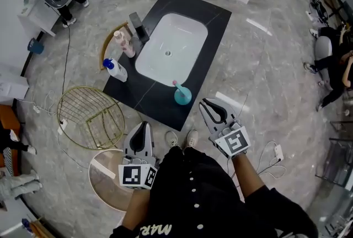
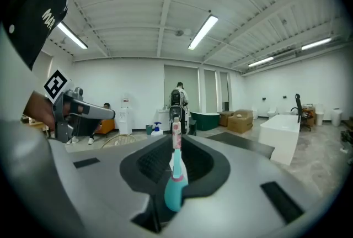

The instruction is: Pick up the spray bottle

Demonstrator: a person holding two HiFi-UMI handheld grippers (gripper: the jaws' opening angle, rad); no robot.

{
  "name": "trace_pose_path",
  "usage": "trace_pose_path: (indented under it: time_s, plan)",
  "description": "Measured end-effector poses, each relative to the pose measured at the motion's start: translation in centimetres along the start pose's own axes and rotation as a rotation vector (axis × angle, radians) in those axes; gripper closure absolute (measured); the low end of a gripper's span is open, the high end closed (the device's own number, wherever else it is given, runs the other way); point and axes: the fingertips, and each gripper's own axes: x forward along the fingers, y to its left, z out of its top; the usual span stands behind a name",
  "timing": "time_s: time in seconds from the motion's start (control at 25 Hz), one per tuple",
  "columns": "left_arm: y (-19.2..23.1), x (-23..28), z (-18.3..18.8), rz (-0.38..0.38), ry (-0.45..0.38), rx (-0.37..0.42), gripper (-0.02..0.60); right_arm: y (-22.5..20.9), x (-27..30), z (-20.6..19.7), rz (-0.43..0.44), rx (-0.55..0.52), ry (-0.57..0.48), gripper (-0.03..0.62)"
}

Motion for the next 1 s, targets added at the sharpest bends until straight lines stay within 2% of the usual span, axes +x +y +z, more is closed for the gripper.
trace_pose_path:
  time_s: [0.08,0.16,0.36,0.68,0.8,1.0]
  plan:
    - [0.1,0.2,-0.7,-0.015,0.014,-0.005,0.560,0.1,2.0,-1.6,0.037,0.004,0.042,0.480]
    - [0.3,0.3,-1.7,-0.025,0.033,-0.016,0.560,0.1,4.0,-3.6,0.068,-0.008,0.066,0.430]
    - [1.3,0.2,-5.6,-0.020,0.095,-0.053,0.560,0.2,8.5,-8.2,0.118,-0.013,0.136,0.372]
    - [3.4,-1.2,-10.5,0.036,0.194,-0.112,0.560,0.6,13.1,-11.0,0.136,-0.037,0.111,0.369]
    - [3.9,-1.4,-11.3,0.054,0.210,-0.121,0.560,0.6,13.6,-11.0,0.129,-0.072,0.100,0.469]
    - [4.3,-1.2,-11.0,0.064,0.207,-0.121,0.560,0.6,13.7,-10.8,0.129,-0.062,0.096,0.473]
